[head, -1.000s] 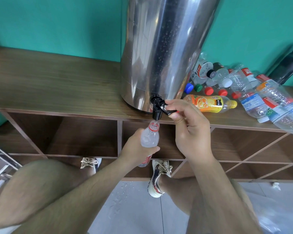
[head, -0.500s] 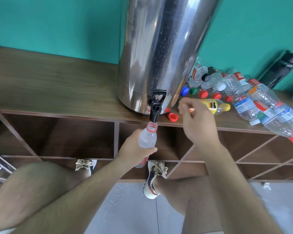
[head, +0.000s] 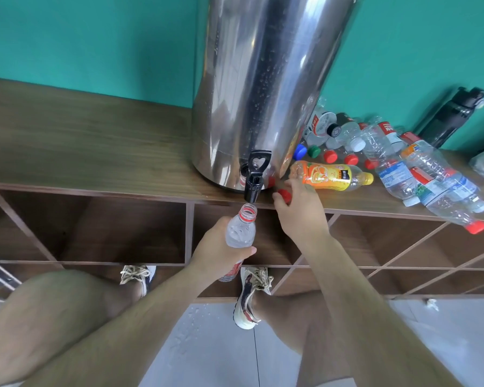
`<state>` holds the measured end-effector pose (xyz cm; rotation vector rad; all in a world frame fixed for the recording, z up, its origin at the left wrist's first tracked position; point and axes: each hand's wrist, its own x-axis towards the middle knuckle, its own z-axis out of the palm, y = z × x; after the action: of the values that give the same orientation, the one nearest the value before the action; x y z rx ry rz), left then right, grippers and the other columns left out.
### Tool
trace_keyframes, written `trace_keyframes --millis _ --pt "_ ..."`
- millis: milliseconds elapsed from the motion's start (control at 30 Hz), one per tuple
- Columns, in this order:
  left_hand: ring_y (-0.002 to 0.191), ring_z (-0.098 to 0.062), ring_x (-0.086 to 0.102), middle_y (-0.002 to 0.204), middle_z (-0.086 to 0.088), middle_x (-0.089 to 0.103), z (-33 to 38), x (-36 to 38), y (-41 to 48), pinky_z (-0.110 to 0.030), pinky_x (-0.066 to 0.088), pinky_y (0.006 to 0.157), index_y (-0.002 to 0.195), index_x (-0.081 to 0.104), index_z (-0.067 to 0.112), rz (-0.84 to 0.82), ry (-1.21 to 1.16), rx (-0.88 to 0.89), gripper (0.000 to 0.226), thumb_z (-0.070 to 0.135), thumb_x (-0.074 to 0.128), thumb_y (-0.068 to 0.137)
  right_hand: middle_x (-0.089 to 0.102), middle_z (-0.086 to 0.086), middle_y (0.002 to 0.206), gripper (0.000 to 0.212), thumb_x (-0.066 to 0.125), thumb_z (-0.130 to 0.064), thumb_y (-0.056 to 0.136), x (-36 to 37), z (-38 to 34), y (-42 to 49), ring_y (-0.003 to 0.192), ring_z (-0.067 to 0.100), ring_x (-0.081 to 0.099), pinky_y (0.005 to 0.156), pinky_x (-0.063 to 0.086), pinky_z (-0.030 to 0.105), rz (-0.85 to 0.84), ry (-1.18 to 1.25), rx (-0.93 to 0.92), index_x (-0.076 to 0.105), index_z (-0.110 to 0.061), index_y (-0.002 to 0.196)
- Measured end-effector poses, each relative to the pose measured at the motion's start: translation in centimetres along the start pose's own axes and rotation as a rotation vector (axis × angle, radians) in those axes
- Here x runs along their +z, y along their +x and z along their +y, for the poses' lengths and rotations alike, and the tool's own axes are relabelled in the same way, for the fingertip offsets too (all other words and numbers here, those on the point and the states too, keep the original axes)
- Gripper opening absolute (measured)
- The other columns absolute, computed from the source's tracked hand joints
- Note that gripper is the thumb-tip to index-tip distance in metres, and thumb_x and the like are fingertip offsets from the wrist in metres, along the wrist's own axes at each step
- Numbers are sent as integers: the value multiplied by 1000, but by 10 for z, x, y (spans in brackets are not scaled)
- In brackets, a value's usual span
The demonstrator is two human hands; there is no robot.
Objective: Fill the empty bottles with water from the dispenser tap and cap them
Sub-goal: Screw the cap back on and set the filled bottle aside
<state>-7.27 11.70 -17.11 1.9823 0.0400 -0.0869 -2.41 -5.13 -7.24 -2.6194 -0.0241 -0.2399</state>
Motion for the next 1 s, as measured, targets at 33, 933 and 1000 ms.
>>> trace_keyframes --millis 33,933,1000 --pt "101 -7 62 109 16 63 0 0 -1 -14 44 79 124 52 33 -2 10 2 60 42 88 77 55 12 133 35 53 -27 107 -2 2 -5 118 21 52 92 33 21 -7 41 -46 56 -13 140" --pt "96 -6 68 102 17 68 34 -8 -72 -44 59 88 114 56 43 -138 34 152 55 58 80 67 58 -4 109 31 71 -35 98 -91 -41 -72 99 14 57 87 43 28 -480 -258 -429 70 -20 125" --pt "96 -6 68 102 18 68 35 -9 -73 -41 60 88 115 56 42 -143 43 157 55 57 80 68 59 -1 109 32 63 -45 101 -93 -48 -70 100 19 58 85 47 35 -493 -376 -391 66 -19 118"
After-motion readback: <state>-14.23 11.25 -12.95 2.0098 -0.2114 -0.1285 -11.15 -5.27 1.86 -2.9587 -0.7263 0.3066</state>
